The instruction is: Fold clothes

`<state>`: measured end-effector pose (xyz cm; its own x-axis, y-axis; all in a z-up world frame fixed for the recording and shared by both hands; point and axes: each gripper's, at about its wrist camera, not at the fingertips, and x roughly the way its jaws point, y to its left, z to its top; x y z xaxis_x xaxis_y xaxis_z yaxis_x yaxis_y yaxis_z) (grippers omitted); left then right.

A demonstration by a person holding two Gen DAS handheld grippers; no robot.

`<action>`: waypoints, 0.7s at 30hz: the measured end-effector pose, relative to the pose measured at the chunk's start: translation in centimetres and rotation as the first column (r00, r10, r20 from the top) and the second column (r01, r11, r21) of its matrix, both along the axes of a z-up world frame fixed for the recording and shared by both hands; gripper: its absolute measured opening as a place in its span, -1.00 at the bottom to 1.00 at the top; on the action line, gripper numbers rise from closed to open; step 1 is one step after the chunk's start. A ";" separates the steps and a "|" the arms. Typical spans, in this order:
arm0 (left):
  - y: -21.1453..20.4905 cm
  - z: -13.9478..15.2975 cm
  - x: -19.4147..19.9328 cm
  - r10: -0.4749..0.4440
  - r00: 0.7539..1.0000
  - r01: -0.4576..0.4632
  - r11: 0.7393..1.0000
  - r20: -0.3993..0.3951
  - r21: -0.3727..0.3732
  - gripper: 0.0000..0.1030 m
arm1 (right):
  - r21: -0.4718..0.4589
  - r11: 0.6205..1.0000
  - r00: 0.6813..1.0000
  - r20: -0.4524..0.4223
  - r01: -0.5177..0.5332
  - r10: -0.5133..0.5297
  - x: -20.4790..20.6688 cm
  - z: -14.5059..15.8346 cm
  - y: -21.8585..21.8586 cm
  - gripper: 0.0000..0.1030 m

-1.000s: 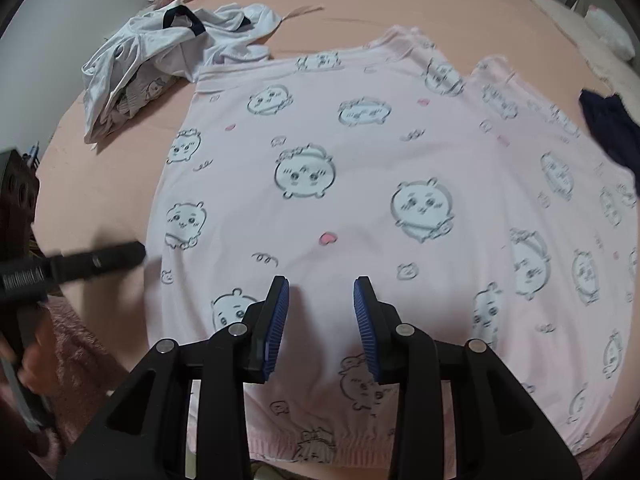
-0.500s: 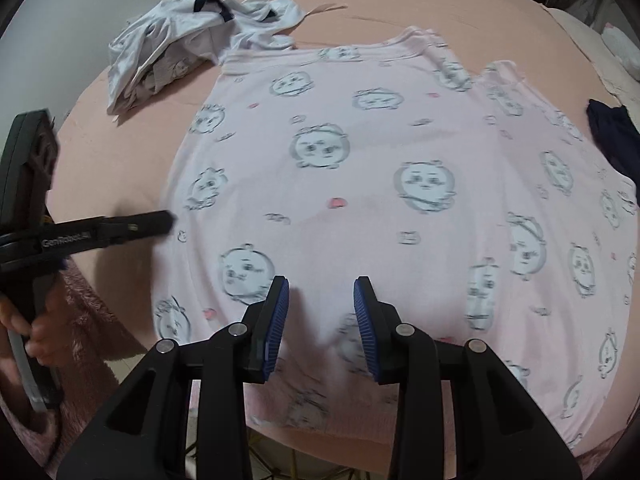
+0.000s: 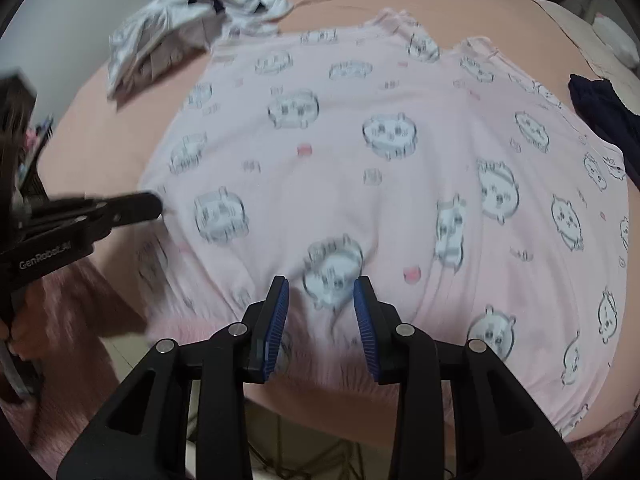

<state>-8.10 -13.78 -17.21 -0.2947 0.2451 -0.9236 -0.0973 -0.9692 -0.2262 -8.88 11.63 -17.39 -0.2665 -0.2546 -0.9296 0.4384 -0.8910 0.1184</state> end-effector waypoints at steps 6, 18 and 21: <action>0.2 -1.1 1.3 -0.065 0.985 0.074 0.996 0.163 -0.049 -0.94 | -0.016 1.000 1.000 -0.015 -0.003 0.003 1.2 1.4 2.4 -0.33; 3.9 -1.1 0.6 -0.116 0.990 0.122 0.990 0.081 -0.075 -0.20 | 0.011 0.993 0.992 -0.048 0.120 -0.119 1.2 0.5 6.3 -0.32; 3.6 -1.3 1.7 -0.130 0.984 0.141 0.986 0.123 -0.091 -0.19 | 0.024 0.991 0.991 -0.045 0.129 -0.128 1.9 0.5 6.8 -0.22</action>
